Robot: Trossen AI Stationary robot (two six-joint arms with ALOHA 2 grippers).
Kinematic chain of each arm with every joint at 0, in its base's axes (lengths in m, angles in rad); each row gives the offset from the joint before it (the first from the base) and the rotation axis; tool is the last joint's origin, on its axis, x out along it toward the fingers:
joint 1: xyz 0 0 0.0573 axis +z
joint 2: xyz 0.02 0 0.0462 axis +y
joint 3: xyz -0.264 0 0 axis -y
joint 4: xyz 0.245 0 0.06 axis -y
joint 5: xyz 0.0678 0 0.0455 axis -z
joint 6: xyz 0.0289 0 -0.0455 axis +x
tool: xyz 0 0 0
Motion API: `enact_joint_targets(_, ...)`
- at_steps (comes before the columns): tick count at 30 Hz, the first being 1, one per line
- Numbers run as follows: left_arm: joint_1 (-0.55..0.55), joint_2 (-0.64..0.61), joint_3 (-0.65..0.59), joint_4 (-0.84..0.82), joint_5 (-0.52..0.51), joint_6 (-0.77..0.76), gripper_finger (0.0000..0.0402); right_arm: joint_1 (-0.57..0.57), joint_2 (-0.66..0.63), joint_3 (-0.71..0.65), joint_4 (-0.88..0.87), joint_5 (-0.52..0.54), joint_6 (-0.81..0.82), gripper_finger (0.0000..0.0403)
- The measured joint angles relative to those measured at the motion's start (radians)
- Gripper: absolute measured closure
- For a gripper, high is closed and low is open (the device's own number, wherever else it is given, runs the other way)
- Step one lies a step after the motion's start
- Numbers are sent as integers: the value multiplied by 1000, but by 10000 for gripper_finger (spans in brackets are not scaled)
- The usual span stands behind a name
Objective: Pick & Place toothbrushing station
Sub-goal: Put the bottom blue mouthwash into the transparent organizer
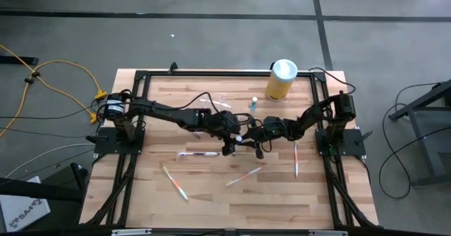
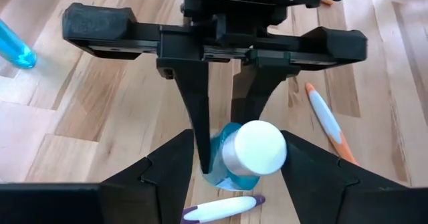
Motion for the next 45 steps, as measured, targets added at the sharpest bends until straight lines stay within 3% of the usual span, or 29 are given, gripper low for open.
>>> enact_joint_targets(18,-12,24,4,-11,-101,28,195,0,0,8,-5,1,72,334)
enact_joint_targets(40,-12,24,63,-121,-83,60,195,1,0,8,-37,23,95,334)
enact_joint_targets(45,-12,24,63,-120,-75,59,214,1,0,8,-36,26,95,334)
